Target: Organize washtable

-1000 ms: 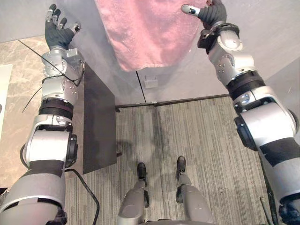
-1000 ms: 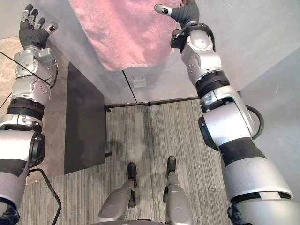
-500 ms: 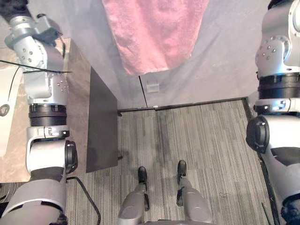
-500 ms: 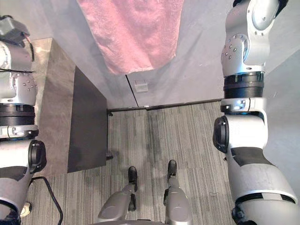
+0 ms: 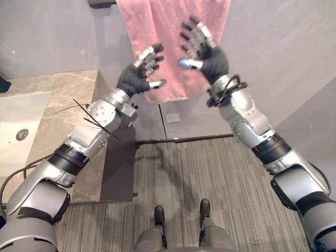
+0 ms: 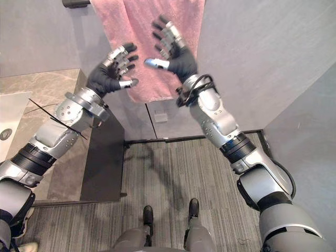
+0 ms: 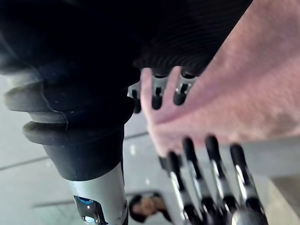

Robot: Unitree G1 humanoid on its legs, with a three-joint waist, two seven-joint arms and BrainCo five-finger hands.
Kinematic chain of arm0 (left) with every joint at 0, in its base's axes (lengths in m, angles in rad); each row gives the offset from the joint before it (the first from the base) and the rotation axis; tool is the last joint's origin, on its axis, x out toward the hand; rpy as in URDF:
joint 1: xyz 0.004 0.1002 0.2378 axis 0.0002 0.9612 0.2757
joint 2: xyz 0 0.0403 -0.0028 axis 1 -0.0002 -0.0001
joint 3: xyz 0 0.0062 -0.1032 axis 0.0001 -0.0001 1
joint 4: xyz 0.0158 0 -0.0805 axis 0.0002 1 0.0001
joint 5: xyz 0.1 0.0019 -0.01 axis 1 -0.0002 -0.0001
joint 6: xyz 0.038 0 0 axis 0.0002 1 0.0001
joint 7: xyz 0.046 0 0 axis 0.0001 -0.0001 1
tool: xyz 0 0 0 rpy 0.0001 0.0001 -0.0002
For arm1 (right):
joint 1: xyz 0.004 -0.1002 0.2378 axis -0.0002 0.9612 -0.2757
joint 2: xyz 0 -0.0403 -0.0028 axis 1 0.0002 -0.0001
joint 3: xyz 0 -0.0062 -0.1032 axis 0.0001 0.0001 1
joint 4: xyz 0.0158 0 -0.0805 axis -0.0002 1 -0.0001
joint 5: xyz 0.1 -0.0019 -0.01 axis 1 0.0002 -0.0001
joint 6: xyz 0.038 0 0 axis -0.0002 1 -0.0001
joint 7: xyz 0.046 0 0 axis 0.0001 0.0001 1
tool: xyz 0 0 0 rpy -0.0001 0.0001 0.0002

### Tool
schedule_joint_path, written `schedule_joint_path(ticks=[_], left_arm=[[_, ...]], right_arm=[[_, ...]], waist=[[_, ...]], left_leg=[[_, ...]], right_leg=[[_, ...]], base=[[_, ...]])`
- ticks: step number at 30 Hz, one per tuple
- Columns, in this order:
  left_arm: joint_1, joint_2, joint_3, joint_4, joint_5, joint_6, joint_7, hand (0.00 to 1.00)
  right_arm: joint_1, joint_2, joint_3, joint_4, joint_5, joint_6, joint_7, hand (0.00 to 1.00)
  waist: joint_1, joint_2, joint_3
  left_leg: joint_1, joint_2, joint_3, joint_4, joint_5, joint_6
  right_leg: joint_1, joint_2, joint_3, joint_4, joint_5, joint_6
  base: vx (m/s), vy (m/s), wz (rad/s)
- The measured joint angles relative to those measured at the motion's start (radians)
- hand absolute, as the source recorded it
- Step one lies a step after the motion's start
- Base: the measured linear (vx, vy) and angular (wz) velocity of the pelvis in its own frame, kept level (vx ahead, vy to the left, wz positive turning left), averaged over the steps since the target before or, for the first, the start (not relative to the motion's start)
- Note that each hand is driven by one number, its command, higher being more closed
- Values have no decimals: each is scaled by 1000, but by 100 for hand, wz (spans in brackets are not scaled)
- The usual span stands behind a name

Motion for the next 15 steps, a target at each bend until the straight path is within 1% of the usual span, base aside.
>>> schedule_joint_path(ticks=[1, 3, 4, 5, 7, 9, 10, 12, 15], left_arm=[[-1, -3, -24, 12, -1, 7, -5, 0], [-11, -10, -42, 47, -6, 16, -6, 0], [-44, -48, -43, 106, -6, 19, -3, 0], [-58, -63, -42, 130, -6, 20, -3, 0], [-92, -90, -42, 181, -6, 21, 3, 0], [-149, -141, -36, 252, -4, 21, 25, 0], [-164, -154, -31, 271, 1, 21, 32, 0], [-206, -209, 36, 345, 14, 21, 50, 0], [-251, -221, 91, 388, 35, 19, 93, 0]], right_arm=[[0, 7, 33, 25, 0, 2, 4, 0], [-4, 24, 37, 65, 1, 3, 6, 0], [-17, 45, 37, 104, 1, 2, 0, 0], [-25, 53, 36, 118, 1, 2, -4, 0], [-54, 74, 34, 152, 1, 2, -7, 0], [-94, 96, 16, 198, 0, 2, -12, 0], [-103, 101, 6, 210, 0, 2, -14, 0], [-139, 132, -46, 249, -1, 0, -32, 0], [-200, 154, -124, 260, -4, -7, -61, 0]], waist=[[-2, -1, -8], [-2, -1, -17], [-1, -2, -18], [0, -2, -18], [-2, -2, -18], [-2, -2, -18], [-3, -2, -18], [-6, -2, -17], [-5, -3, -15]], left_leg=[[-6, 0, 0, 0, 1, -1], [-27, 0, 0, 0, 4, -6], [-54, 0, -3, 0, 14, -5], [-65, 0, -5, 0, 16, -7], [-92, 0, -7, 0, 24, -9], [-122, -1, -12, 1, 37, -6], [-127, 0, -15, 1, 39, -6], [-144, -1, -20, 1, 41, -8], [-180, -1, -21, 1, 47, -8]], right_leg=[[-6, 0, 0, 0, 0, 0], [-28, 0, 0, 0, 2, -2], [-53, 0, -3, 1, 9, -3], [-63, 0, -3, 1, 17, -10], [-89, 0, -4, 4, 25, -13], [-117, 1, -11, 5, 39, -16], [-121, 1, -13, 5, 41, -17], [-134, 3, -19, 5, 43, -19], [-172, 4, -18, 5, 51, -18]], base=[[0, 0, 0], [10, -1, 2], [14, -1, 5], [4, -1, 5], [0, 0, 0], [-4, 1, 6], [-7, 6, 9], [-17, 6, 6], [-24, -6, 0]])
